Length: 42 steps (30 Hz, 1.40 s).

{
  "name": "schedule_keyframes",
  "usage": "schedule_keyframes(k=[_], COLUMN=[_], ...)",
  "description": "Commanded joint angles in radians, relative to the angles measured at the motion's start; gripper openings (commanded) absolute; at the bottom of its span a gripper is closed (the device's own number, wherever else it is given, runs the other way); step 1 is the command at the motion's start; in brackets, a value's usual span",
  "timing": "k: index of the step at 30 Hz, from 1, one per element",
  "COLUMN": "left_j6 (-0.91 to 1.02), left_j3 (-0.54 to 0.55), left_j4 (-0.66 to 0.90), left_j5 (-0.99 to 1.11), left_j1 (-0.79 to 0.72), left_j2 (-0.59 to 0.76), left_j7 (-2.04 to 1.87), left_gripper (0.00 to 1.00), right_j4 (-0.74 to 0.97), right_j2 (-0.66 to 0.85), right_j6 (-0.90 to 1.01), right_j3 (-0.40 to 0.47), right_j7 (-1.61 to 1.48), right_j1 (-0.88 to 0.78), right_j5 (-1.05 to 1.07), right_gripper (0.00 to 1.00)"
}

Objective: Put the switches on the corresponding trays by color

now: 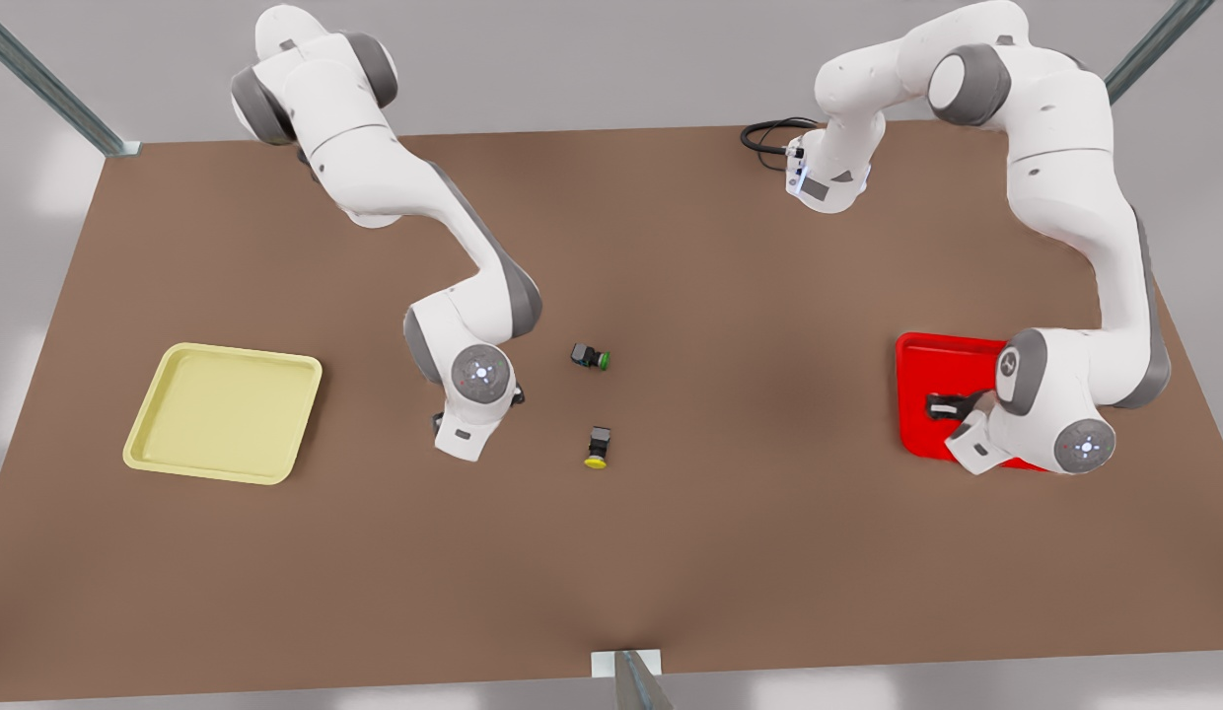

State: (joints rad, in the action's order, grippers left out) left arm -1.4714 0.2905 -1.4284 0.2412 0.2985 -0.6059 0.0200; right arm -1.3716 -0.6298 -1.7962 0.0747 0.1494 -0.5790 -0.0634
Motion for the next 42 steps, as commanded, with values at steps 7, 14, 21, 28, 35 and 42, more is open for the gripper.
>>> schedule_keyframes(k=[7, 14, 21, 28, 35, 42], left_j6=[0.023, 0.028, 0.065, 0.065, 0.065, 0.066], left_j3=[-0.108, -0.106, -0.125, -0.123, -0.125, -0.125], left_j4=[-0.102, -0.066, 0.123, 0.125, 0.125, 0.125], left_j5=[-0.005, -0.006, -0.206, -0.207, -0.203, -0.203], left_j1=[0.017, -0.031, -0.272, -0.288, -0.305, -0.306], left_j2=[0.018, 0.136, 0.37, 0.371, 0.371, 0.371], left_j7=[0.334, 0.31, 0.005, 0.003, 0.005, 0.005], left_gripper=[0.71, 1.0, 1.0, 1.0, 1.0, 1.0], right_j4=[0.18, 0.33, 0.275, 0.259, 0.261, 0.263], right_j2=[-0.182, -0.332, -0.349, -0.358, -0.413, -0.426], right_j6=[-0.341, -0.374, -0.381, -0.379, -0.407, -0.423], right_j3=[0.0, 0.077, 0.074, 0.069, 0.069, 0.069], right_j7=[0.975, 1.032, 0.912, 0.653, 0.607, 0.61], right_j1=[-0.07, -0.168, -0.171, -0.173, -0.185, -0.186], right_j5=[0.183, 0.286, 0.28, 0.28, 0.28, 0.28], right_gripper=[1.0, 1.0, 1.0, 1.0, 1.0, 1.0])
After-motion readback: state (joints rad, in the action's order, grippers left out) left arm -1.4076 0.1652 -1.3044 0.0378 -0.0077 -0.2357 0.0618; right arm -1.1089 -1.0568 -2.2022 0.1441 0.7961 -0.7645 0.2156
